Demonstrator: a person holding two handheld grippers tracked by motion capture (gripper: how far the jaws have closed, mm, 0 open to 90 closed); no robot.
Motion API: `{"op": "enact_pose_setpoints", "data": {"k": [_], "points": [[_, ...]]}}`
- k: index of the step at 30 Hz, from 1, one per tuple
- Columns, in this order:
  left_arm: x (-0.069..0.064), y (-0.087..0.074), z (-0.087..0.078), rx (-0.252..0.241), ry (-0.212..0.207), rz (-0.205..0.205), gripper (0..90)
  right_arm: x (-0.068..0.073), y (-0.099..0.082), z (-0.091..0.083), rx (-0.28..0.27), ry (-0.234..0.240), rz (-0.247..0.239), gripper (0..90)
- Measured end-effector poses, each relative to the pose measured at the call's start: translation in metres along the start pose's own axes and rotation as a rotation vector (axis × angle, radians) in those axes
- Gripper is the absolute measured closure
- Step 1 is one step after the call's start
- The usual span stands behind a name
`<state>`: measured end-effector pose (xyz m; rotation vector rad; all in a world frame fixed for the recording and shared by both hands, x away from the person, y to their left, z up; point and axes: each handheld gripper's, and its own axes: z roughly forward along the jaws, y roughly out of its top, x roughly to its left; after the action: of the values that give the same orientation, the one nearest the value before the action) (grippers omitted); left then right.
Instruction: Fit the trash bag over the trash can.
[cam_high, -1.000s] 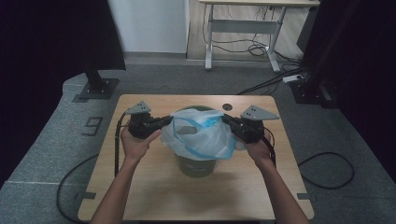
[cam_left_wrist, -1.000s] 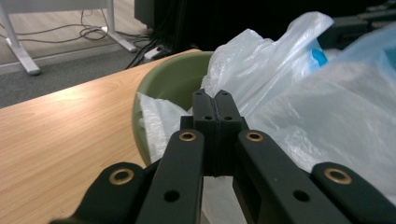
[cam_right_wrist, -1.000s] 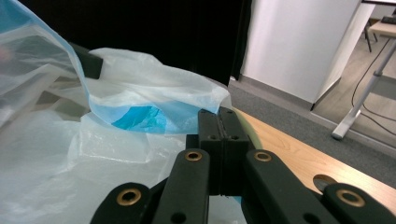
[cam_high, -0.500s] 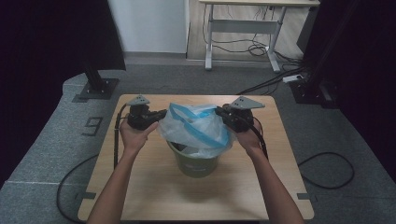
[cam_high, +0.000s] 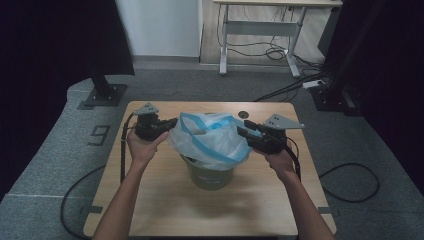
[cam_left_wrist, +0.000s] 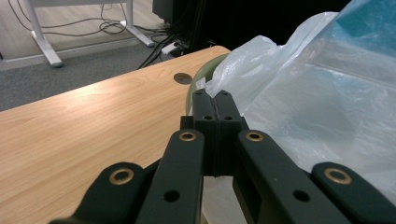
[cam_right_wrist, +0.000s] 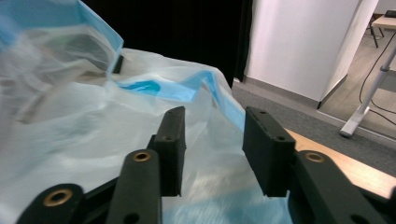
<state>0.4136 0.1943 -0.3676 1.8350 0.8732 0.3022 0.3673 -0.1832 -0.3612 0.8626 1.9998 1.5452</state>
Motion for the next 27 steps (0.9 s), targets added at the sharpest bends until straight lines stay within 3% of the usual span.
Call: {"op": "enact_pose_setpoints", "data": {"k": [3,10,13,19,27], "points": [[-0.003,0.0,-0.001,-0.002,-0.002,0.006,90.0,0.005,-0.003,-0.016,-0.025,0.015,0.027,53.6],[-0.004,0.0,-0.004,-0.001,0.003,0.009,90.0,0.018,-0.011,-0.036,-0.003,0.016,0.033,47.6],[-0.004,-0.001,-0.006,-0.001,0.005,0.007,90.0,0.021,-0.018,-0.036,0.016,-0.002,0.02,45.7],[-0.001,-0.004,-0.008,-0.001,0.011,0.001,90.0,0.023,-0.033,-0.028,0.039,-0.007,0.039,44.8],[0.002,-0.008,-0.012,-0.005,0.01,-0.006,90.0,0.027,-0.044,-0.022,0.051,-0.002,0.053,52.7]]}}
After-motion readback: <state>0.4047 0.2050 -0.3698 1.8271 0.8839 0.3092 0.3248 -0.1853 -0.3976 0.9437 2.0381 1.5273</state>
